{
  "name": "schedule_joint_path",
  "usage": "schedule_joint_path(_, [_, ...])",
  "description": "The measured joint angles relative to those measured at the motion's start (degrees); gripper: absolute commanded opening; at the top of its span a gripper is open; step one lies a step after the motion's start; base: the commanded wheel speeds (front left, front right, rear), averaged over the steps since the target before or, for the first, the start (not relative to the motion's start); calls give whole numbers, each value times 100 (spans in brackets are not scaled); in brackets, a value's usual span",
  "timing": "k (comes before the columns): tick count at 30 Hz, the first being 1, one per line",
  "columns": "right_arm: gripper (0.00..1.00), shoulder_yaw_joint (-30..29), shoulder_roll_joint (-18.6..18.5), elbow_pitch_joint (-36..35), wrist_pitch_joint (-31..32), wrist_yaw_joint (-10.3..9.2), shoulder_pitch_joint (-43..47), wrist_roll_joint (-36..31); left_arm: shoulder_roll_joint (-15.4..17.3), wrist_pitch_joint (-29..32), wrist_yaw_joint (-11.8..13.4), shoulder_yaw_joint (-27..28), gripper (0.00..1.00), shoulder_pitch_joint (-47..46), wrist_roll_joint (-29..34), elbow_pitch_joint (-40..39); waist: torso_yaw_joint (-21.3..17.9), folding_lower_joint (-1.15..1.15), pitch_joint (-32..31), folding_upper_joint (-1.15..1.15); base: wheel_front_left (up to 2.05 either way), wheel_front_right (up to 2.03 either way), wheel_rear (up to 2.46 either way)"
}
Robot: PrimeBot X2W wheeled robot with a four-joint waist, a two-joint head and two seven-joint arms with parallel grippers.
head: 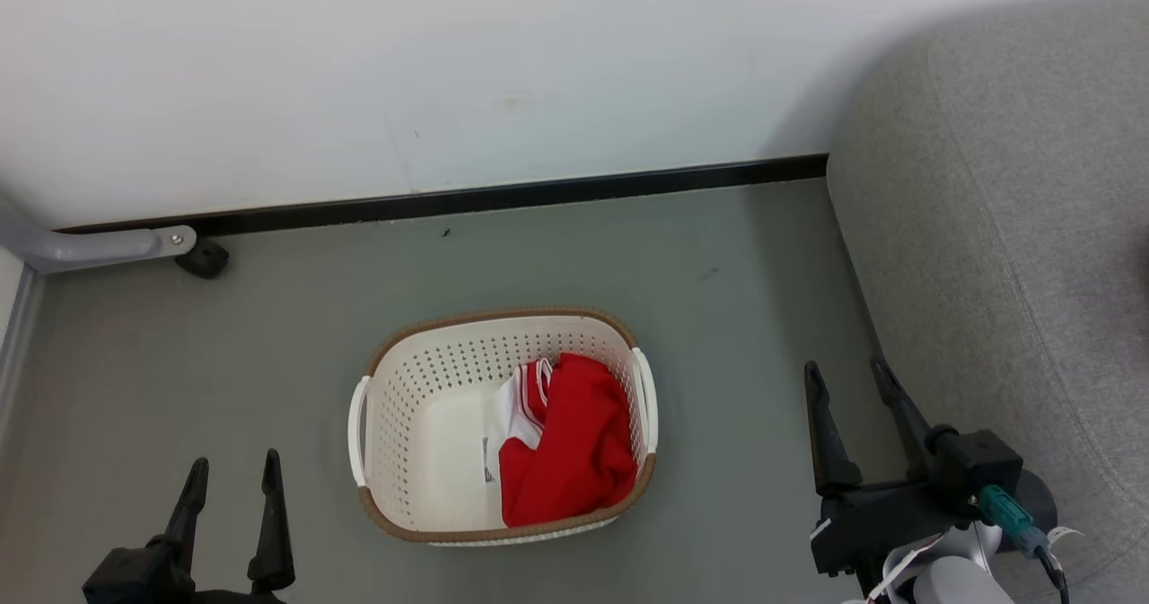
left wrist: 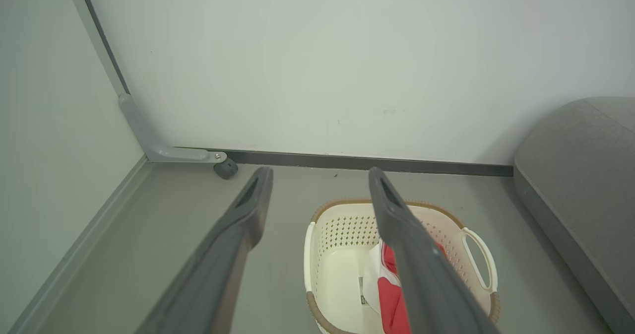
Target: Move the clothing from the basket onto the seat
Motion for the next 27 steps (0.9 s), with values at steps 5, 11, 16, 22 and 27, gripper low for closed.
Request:
schedule_joint_path(5, [100, 93, -2, -49, 0, -57, -102, 2, 20, 0, -133, -47, 100, -155, -1, 38, -9, 0, 245, 0, 0, 0, 0])
schedule_joint_path(11, [100, 254, -4, -96, 0, -157, -298, 47, 21, 0, -258, -141, 100, -385, 0, 105, -35, 1, 637, 0, 0, 0, 0])
schedule_joint_path(16, [100, 301, -11, -71, 0, -205, -505, 105, 53, 0, -489, -245, 100, -756, 10, 334, -78, 1, 978, 0, 0, 0, 0])
schedule_joint_path(22, [100, 322, -13, -26, 0, -208, -563, 148, 40, 0, -602, -393, 100, -994, 54, 506, -121, 1, 1237, 0, 0, 0, 0])
schedule_joint_path(27, [100, 404, -15, -27, 0, -257, -577, 155, 55, 0, -657, -431, 100, -1204, 63, 628, -155, 0, 1452, 1, 0, 0, 0])
